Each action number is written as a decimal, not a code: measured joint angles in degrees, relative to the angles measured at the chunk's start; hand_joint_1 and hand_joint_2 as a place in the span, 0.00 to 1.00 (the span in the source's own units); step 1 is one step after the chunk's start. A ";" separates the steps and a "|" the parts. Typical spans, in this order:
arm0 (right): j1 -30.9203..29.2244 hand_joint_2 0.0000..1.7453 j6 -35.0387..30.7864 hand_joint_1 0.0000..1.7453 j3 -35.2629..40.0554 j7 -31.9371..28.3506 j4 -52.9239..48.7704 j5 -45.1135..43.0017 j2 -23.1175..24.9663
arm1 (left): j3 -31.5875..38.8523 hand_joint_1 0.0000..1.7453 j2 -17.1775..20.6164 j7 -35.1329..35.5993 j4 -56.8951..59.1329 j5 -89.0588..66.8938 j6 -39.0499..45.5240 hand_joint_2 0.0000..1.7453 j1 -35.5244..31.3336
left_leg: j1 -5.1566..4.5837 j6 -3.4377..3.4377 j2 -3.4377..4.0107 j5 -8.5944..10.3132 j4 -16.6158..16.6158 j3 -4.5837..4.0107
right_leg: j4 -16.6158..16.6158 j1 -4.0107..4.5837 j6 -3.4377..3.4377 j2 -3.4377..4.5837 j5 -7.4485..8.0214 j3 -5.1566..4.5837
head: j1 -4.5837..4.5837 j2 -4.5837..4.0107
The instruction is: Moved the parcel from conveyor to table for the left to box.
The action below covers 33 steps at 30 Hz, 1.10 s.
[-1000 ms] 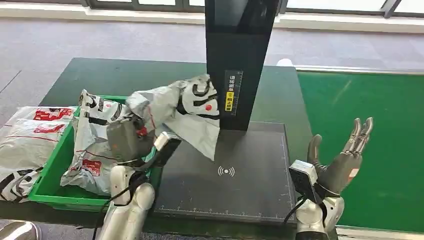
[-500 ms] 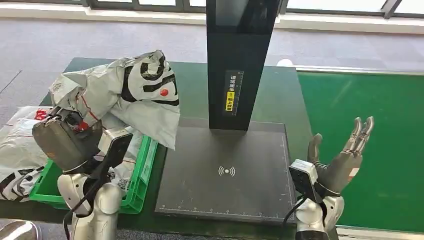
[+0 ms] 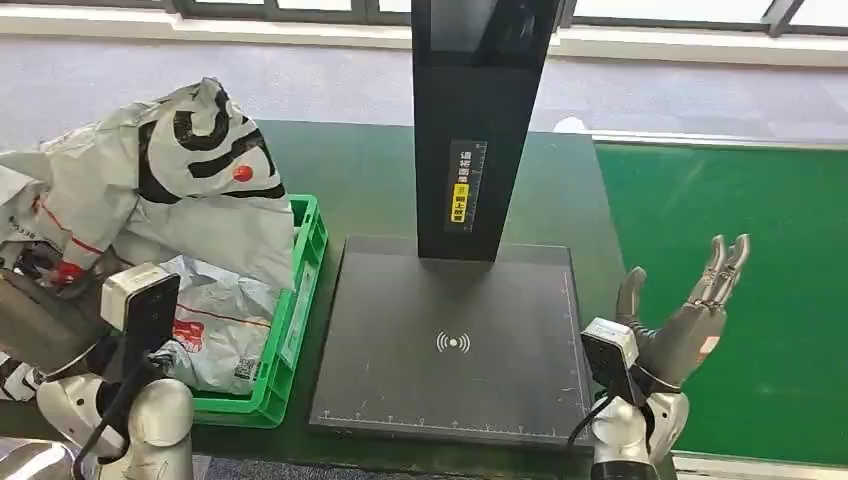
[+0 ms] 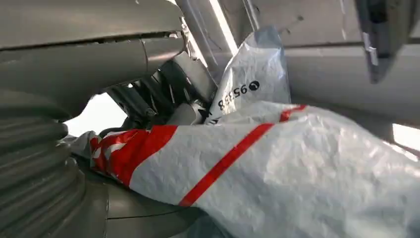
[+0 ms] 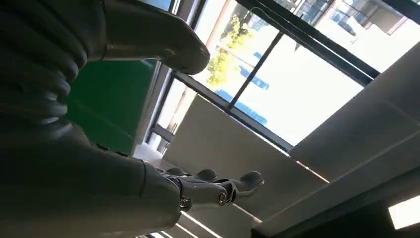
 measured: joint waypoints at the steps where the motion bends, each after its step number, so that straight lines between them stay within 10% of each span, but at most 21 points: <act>1: 0.00 1.00 0.00 0.00 -0.04 0.00 0.00 0.00 0.00 | 0.91 1.00 0.00 0.52 -0.22 -0.41 0.00 1.00 0.19 | 0.00 0.00 0.00 0.00 0.00 0.00 | 0.00 0.00 0.00 0.00 0.00 0.00 | 0.00 0.00; 8: 1.12 1.00 0.00 0.00 -0.63 0.00 -1.55 -0.17 0.00 | 8.75 1.00 0.04 11.86 10.85 -8.89 -0.20 1.00 0.61 | -0.01 0.00 0.16 0.00 0.00 0.05 | -0.01 -0.03 0.02 0.10 0.01 -0.06 | 0.00 0.00; 33: 1.49 1.00 0.00 0.00 -0.70 0.00 -1.77 -0.07 0.00 | 13.18 1.00 -0.07 12.94 19.35 -9.37 -0.04 1.00 0.52 | -0.01 -0.03 0.18 -0.04 0.01 0.04 | -0.02 -0.03 0.01 0.10 0.00 -0.06 | 0.00 -0.02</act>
